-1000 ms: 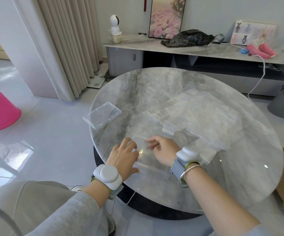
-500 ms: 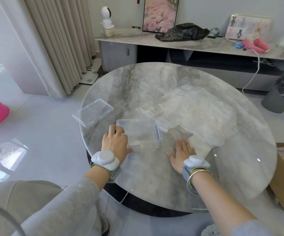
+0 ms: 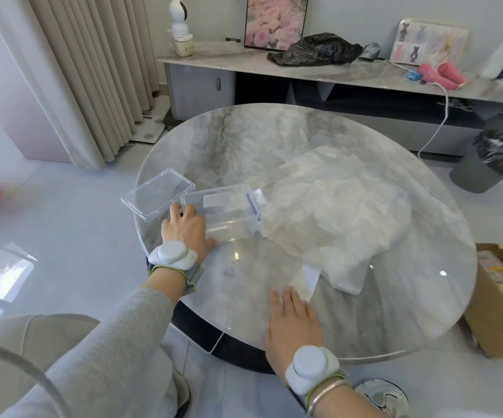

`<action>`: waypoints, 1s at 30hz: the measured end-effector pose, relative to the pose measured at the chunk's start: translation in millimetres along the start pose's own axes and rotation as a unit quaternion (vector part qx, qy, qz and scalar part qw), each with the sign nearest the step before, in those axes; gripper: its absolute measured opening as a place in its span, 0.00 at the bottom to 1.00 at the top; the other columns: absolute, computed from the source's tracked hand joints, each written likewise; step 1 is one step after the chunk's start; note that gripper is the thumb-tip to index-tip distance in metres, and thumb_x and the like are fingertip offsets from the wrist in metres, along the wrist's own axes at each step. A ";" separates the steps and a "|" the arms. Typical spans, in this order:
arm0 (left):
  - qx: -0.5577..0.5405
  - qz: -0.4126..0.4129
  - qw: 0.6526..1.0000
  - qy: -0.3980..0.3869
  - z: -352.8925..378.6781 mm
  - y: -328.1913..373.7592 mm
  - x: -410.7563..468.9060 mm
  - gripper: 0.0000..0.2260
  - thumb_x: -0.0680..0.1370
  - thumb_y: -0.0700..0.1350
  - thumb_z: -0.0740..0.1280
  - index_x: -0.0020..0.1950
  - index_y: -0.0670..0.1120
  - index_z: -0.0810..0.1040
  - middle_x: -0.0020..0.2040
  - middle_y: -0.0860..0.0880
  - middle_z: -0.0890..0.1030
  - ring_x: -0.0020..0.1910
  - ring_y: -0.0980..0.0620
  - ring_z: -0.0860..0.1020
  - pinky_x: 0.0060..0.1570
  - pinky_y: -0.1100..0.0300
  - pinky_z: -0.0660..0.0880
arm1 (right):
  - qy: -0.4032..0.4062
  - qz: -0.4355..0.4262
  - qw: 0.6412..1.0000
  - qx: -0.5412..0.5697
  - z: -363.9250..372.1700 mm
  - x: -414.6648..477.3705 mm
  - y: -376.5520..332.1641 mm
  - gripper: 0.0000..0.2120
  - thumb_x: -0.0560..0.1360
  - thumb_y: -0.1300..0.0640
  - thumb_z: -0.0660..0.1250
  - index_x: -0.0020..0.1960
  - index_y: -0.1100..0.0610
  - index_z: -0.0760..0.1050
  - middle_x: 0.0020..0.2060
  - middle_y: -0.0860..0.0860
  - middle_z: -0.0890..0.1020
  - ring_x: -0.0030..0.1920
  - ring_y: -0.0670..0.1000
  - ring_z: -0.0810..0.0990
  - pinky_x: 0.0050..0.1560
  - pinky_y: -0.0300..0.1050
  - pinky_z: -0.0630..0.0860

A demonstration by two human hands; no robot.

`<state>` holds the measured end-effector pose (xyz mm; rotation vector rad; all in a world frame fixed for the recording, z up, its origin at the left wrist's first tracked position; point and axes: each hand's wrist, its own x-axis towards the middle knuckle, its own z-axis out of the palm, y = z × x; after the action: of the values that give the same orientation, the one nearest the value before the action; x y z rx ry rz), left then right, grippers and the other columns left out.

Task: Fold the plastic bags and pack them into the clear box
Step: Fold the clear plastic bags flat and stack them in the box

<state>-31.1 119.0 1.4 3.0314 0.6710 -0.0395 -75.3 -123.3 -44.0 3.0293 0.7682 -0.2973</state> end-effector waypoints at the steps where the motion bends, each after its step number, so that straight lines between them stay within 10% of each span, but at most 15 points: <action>1: 0.002 -0.001 1.000 -0.002 0.2 -2.0 1.0 0.21 0.75 0.60 0.67 0.60 0.48 0.78 0.67 0.50 0.69 0.69 0.41 0.60 0.59 0.51 0.70 | 0.001 -0.014 1.000 -0.013 -0.4 -3.9 2.4 0.41 0.49 0.52 0.80 0.62 0.59 0.78 0.54 0.61 0.82 0.54 0.59 0.82 0.50 0.55 0.79; 5: 0.006 -0.009 1.000 0.004 1.7 -8.1 1.2 0.21 0.75 0.60 0.68 0.61 0.48 0.76 0.66 0.49 0.69 0.69 0.41 0.61 0.58 0.51 0.72 | 0.076 -0.046 0.996 -0.022 -23.2 -3.2 24.3 0.26 0.52 0.54 0.77 0.50 0.53 0.81 0.39 0.51 0.80 0.38 0.54 0.79 0.36 0.48 0.75; 10: -0.020 -0.009 1.000 0.016 6.1 -11.7 1.4 0.25 0.74 0.60 0.69 0.66 0.49 0.71 0.68 0.50 0.69 0.70 0.42 0.61 0.59 0.50 0.72 | 0.127 0.033 0.978 0.163 -40.1 16.4 59.2 0.20 0.72 0.59 0.63 0.64 0.52 0.73 0.63 0.49 0.72 0.64 0.53 0.69 0.62 0.47 0.70; 15: -0.029 -0.010 0.999 0.028 8.2 -12.2 2.4 0.29 0.74 0.59 0.70 0.70 0.49 0.67 0.68 0.50 0.69 0.70 0.42 0.62 0.59 0.50 0.72 | 0.073 0.152 0.978 0.123 -32.8 33.0 84.1 0.27 0.78 0.53 0.60 0.75 0.53 0.59 0.76 0.55 0.58 0.75 0.57 0.55 0.72 0.50 0.59; 25: -0.004 -0.005 0.997 0.083 -0.3 -5.8 -17.3 0.32 0.71 0.59 0.73 0.69 0.45 0.69 0.73 0.44 0.65 0.74 0.40 0.58 0.66 0.46 0.65 | 0.087 0.184 0.977 0.069 -29.3 27.9 90.8 0.25 0.77 0.57 0.63 0.72 0.50 0.61 0.63 0.53 0.71 0.62 0.54 0.71 0.53 0.44 0.70; 30: -0.009 0.185 0.971 0.151 -0.8 42.0 -61.6 0.27 0.70 0.54 0.75 0.66 0.48 0.75 0.72 0.45 0.70 0.75 0.41 0.62 0.71 0.45 0.61 | 0.074 0.219 0.960 0.158 -30.2 29.8 87.6 0.25 0.76 0.62 0.64 0.71 0.52 0.64 0.60 0.56 0.71 0.56 0.57 0.76 0.47 0.44 0.70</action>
<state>-69.2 55.1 5.6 3.1163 0.1002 0.4405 -2.7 -184.8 -23.7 3.4343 0.0307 -0.2034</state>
